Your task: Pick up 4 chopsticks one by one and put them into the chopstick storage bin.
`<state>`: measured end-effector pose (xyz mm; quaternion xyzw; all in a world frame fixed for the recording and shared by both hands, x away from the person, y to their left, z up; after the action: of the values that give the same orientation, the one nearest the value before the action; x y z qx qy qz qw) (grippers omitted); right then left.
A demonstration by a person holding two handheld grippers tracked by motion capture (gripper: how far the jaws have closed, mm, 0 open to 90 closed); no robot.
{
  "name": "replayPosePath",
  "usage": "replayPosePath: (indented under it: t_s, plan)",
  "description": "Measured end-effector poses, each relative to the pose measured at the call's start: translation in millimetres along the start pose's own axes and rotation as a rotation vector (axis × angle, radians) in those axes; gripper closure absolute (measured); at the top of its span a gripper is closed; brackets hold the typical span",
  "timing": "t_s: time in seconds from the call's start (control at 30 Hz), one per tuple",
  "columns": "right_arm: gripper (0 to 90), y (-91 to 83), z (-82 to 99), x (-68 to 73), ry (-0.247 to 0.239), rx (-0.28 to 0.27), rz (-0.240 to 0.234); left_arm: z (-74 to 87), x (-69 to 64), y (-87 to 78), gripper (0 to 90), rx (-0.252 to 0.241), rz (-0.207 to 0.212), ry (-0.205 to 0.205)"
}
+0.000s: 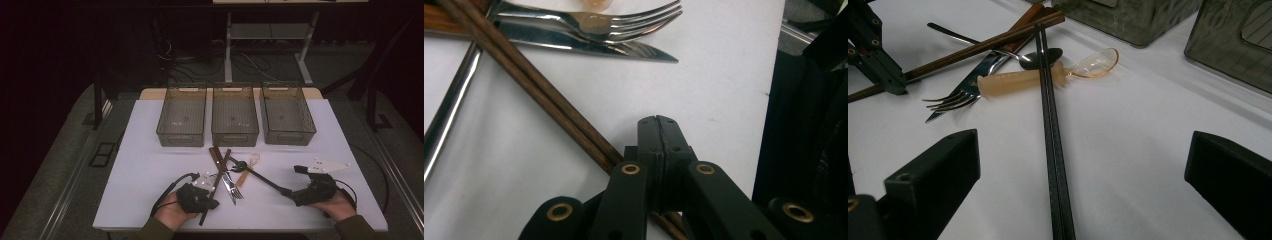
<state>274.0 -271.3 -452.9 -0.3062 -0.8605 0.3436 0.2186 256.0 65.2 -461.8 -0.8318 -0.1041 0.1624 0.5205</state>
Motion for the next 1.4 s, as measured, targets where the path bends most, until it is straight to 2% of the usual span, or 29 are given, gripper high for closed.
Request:
replayPosePath:
  t_s: [0.37,0.73,0.8,1.0,1.23,1.4]
  plan:
    - [1.1,0.0,-0.1,0.2,-0.001,0.0,-0.001,14.0,12.5,-12.4,89.6,-0.014,-0.046,-0.061]
    - [1.1,0.3,-0.2,0.2,-0.003,0.0,0.0,19.3,21.0,-18.4,89.6,0.001,-0.1,-0.078]
    - [1.1,0.3,-0.2,0.4,-0.004,0.0,-0.002,20.7,23.0,-19.8,89.6,-0.002,-0.11,-0.093]
    - [1.1,0.6,-0.2,0.2,-0.007,0.0,-0.001,23.3,26.9,-22.5,89.5,-0.013,-0.118,-0.114]
    - [1.1,0.7,-0.2,0.3,-0.008,0.002,-0.001,22.8,27.0,-23.7,88.4,-0.02,-0.11,-0.103]
    - [1.1,0.7,-0.2,0.3,-0.007,0.001,-0.001,21.8,26.4,-25.6,84.9,-0.048,-0.097,-0.106]
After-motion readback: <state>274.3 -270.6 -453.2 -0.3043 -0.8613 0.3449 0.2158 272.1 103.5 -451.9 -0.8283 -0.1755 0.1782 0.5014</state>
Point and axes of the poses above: each handheld gripper's, and its own axes: y roughly forward along the jaws, z roughly out of its underside, x roughly to its left, the point moved 3 cm from there along y, roughly forward along the jaws, and after that the axes turned 13 degrees about x, right-handed, at the moved point
